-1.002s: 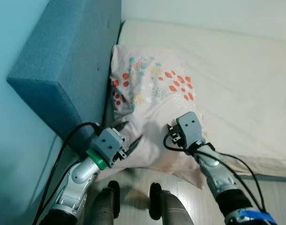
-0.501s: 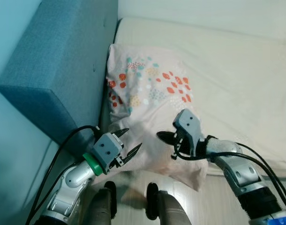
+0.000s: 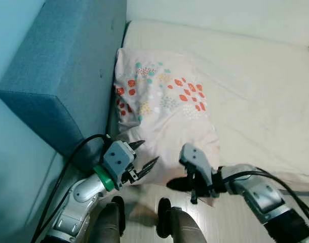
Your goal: Clean up the room
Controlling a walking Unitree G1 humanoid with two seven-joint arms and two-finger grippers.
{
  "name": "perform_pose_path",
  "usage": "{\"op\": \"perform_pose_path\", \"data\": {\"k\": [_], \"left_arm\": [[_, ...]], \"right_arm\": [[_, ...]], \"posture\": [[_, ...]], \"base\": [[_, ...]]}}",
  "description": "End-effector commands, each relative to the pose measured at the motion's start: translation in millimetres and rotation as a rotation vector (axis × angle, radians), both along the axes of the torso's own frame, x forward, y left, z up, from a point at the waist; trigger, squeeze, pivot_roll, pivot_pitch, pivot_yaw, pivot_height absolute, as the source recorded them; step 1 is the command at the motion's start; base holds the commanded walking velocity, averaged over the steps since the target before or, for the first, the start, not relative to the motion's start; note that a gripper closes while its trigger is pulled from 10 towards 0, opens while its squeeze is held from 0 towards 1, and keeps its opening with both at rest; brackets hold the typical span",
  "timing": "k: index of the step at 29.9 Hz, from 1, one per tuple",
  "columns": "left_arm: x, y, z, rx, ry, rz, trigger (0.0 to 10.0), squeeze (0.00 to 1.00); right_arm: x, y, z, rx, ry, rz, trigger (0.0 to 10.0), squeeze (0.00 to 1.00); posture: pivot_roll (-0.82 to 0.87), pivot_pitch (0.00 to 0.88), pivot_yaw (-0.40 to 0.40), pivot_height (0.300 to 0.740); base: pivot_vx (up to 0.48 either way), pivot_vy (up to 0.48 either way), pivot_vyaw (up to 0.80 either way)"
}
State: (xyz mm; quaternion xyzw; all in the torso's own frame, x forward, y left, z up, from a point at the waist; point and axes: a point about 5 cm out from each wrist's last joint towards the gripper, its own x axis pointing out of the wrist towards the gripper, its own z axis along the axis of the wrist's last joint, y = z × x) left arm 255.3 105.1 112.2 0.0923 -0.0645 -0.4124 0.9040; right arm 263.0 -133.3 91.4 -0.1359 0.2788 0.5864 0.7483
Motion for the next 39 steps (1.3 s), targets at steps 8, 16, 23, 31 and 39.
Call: {"op": "perform_pose_path", "data": {"k": [8, 16, 23, 31, 39], "left_arm": [[-7.4, -5.9, -8, 0.031, 0.044, -0.037, 10.0, 0.00], [-8.0, -6.5, -8, 0.048, 0.051, -0.044, 10.0, 0.00], [-5.5, -8.6, -7, 0.053, 0.044, -0.036, 10.0, 0.00], [-1.8, -5.1, -5, 0.067, 0.023, 0.006, 10.0, 0.00], [2.5, -0.5, -3, 0.072, 0.006, 0.039, 10.0, 0.00]], "right_arm": [[13.5, -10.9, -32, -0.270, -0.033, -0.010, 0.0, 0.00], [37.5, -10.0, -47, -0.383, -0.149, -0.063, 0.0, 0.00], [57.4, -18.8, -48, -0.476, -0.298, -0.214, 0.0, 0.00], [96.1, -56.6, -13, -0.515, -0.653, -0.744, 0.0, 0.00], [101.6, -54.9, -3, -0.401, -0.711, -0.853, 0.0, 0.00]], "posture": [[0.02, 0.236, -0.062, 0.740], [0.03, 0.238, -0.053, 0.740], [0.03, 0.246, -0.044, 0.740], [0.04, 0.252, -0.041, 0.740], [0.05, 0.248, -0.049, 0.740]], "base": [[0.000, 0.000, 0.00], [0.000, 0.000, 0.00], [0.000, 0.000, 0.00], [0.000, 0.000, 0.00], [0.000, 0.000, 0.00]]}}
